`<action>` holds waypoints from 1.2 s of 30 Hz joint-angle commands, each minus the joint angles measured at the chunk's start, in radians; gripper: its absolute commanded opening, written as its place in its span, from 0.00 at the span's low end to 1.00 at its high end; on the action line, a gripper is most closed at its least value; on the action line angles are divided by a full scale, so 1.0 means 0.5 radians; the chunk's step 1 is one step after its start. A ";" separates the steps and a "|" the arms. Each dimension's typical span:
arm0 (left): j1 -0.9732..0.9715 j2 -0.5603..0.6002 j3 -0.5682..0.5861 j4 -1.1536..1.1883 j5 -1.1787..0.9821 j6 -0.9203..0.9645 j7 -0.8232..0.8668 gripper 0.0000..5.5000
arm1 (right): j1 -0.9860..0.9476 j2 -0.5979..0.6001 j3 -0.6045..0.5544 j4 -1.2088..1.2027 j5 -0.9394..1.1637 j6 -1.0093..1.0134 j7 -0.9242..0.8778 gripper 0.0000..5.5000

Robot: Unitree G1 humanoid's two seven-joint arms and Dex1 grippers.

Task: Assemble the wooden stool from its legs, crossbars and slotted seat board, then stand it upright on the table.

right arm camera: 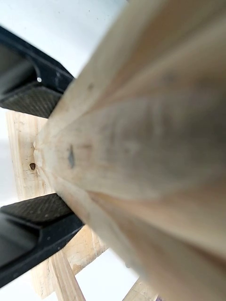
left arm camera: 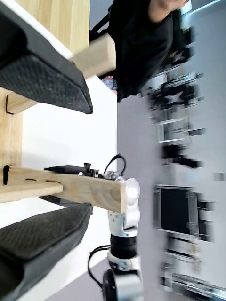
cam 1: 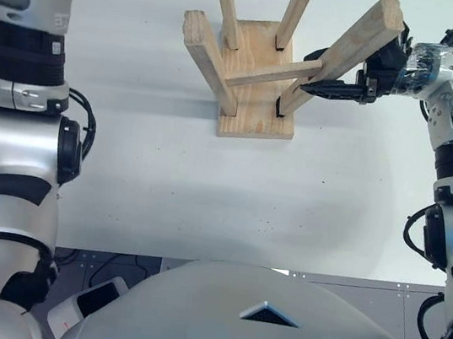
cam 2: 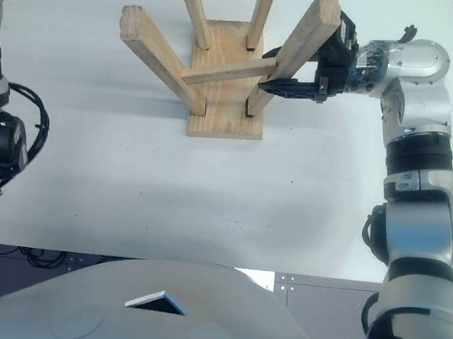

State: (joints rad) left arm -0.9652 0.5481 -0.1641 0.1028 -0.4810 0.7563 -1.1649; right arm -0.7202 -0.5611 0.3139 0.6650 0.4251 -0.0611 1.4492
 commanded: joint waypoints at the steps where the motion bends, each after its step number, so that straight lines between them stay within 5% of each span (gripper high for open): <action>1: -0.186 0.033 -0.354 -0.156 0.183 0.249 0.017 0.63 | 0.190 -0.028 0.118 0.117 -0.332 0.123 -0.119 0.37; 8: -0.223 0.079 -0.847 -0.186 0.574 0.050 -0.123 0.63 | 0.197 -0.064 0.122 0.127 -0.339 0.128 -0.099 0.37; 15: -0.206 0.001 -0.942 -0.017 0.734 -0.054 -0.149 0.63 | 0.198 -0.064 0.124 0.133 -0.344 0.122 -0.102 0.37; 31: -0.159 -0.114 -1.014 0.047 0.840 -0.085 -0.259 0.18 | 0.170 -0.014 0.149 0.214 -0.417 0.037 -0.223 0.37; 36: -0.136 -0.138 -1.034 0.158 0.910 -0.168 -0.269 0.14 | 0.171 -0.006 0.153 0.220 -0.416 0.027 -0.251 0.37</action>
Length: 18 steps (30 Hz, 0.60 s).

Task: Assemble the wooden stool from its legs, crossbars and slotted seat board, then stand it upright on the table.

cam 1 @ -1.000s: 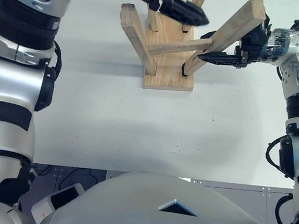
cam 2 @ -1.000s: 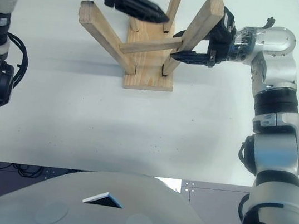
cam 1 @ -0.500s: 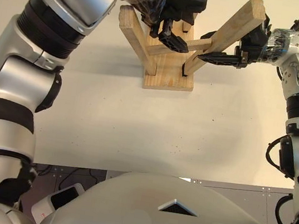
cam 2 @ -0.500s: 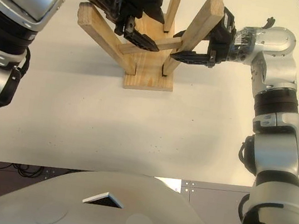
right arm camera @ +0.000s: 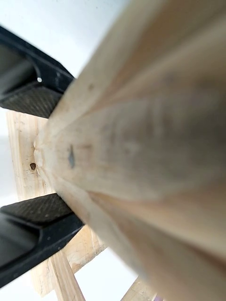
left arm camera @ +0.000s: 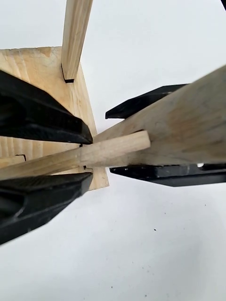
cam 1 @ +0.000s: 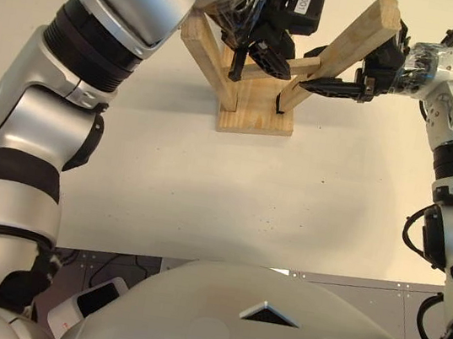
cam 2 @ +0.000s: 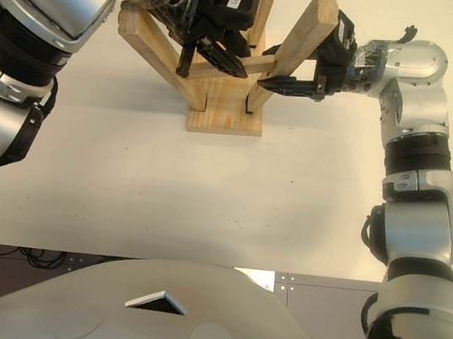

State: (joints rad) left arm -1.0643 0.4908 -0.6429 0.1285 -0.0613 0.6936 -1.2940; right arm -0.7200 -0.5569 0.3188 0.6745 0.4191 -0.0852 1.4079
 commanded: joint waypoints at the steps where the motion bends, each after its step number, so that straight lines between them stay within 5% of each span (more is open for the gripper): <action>1: 0.068 -0.033 -0.079 0.111 0.071 -0.042 -0.018 0.14 | 0.174 -0.015 0.143 0.197 -0.401 0.078 -0.175 0.37; 18: 0.172 -0.284 -0.259 0.371 0.222 -0.085 -0.075 0.11 | 0.120 0.073 0.143 0.115 -0.424 0.114 -0.276 0.37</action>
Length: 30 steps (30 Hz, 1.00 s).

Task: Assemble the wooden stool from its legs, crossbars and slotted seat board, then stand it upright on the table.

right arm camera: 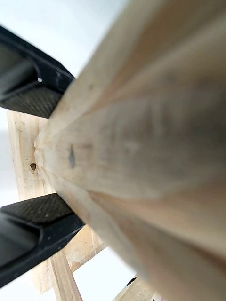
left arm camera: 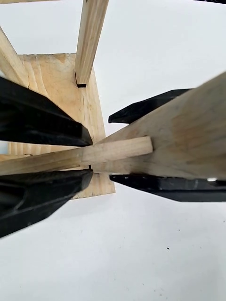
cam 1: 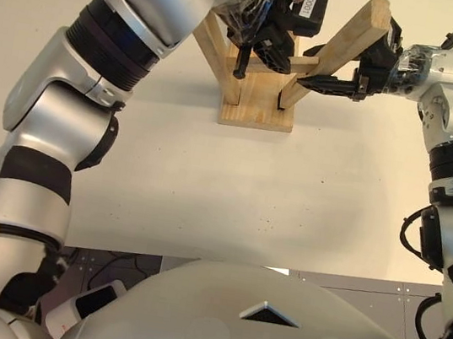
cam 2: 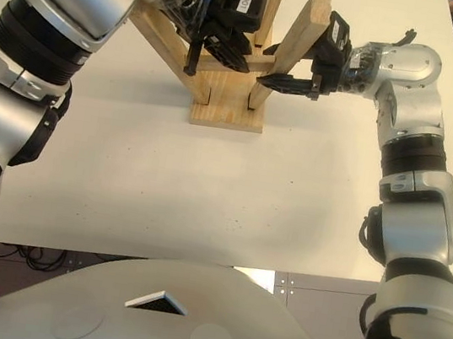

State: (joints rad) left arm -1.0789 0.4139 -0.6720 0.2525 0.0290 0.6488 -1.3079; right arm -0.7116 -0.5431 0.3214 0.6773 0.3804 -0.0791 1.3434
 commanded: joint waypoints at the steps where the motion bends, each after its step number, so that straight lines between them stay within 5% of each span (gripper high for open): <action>1: 0.218 -0.142 -0.229 0.142 0.059 -0.003 -0.058 0.11 | 0.086 0.055 0.134 0.114 -0.350 0.106 -0.155 0.37; 9: 0.288 -0.382 -0.165 0.346 0.078 -0.001 0.021 0.09 | 0.012 0.208 0.202 0.103 -0.454 0.163 -0.210 0.37; 18: 0.375 -0.454 -0.127 0.239 0.044 0.147 0.013 0.07 | 0.095 0.145 0.802 0.398 -0.910 0.432 0.207 0.37; 24: 0.376 -0.327 -0.131 -0.081 -0.029 0.153 -0.151 0.07 | 0.225 0.106 0.763 0.487 -0.771 0.561 0.371 0.37; 30: 0.157 -0.119 0.267 -0.469 -0.179 0.211 -0.198 0.07 | 0.255 0.086 0.643 0.462 -0.609 0.643 0.501 0.37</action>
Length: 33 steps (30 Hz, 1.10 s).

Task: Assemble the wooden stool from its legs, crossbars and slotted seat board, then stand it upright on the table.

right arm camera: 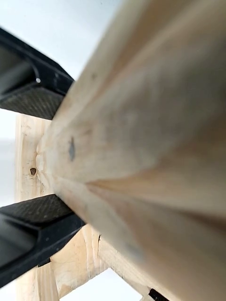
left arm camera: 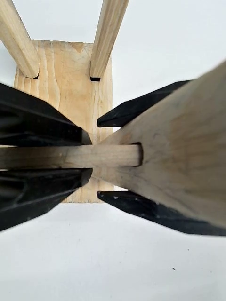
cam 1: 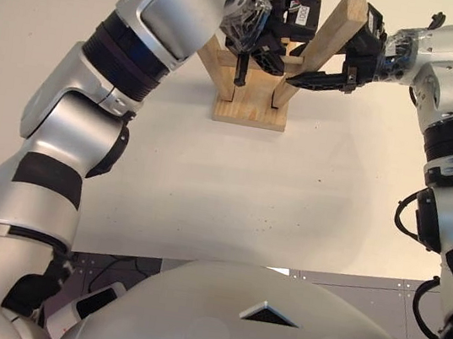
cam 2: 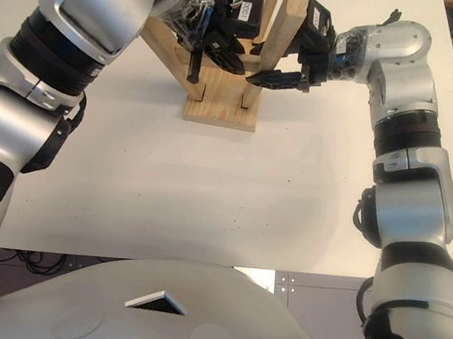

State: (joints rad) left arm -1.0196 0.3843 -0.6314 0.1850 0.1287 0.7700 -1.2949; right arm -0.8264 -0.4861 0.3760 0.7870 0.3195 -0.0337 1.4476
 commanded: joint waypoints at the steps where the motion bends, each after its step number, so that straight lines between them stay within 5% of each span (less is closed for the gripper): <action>1: 0.009 -0.043 0.236 -0.352 -0.391 -0.020 -0.220 0.14 | 0.475 -0.037 0.526 0.230 -0.475 0.554 0.307 0.37; 10: -0.051 0.155 0.457 -0.490 -0.584 0.106 -0.217 0.37 | 0.382 -0.072 0.517 0.191 -0.457 0.507 0.319 0.37; 14: -0.233 0.250 1.008 -0.431 -0.911 0.364 -0.106 0.45 | 0.402 -0.035 0.381 -0.017 -0.288 0.641 0.169 0.37; 19: -0.465 0.441 1.607 0.418 -1.176 0.535 0.070 0.46 | 0.384 -0.115 0.243 -0.328 -0.054 0.944 0.202 0.58; 26: 0.144 0.667 1.597 0.939 -1.092 0.241 0.022 0.46 | 0.376 -0.170 0.096 -0.396 -0.108 1.023 0.167 0.84; 33: 0.718 0.269 1.525 0.831 -1.110 0.011 0.292 0.46 | 0.303 -0.112 -0.040 -0.316 -0.172 0.907 0.048 0.98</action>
State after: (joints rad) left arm -0.6832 0.5710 0.0994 0.6122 -0.4130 0.8417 -1.2078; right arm -0.6534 -0.5328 0.3628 0.6280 0.2642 0.4408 1.4924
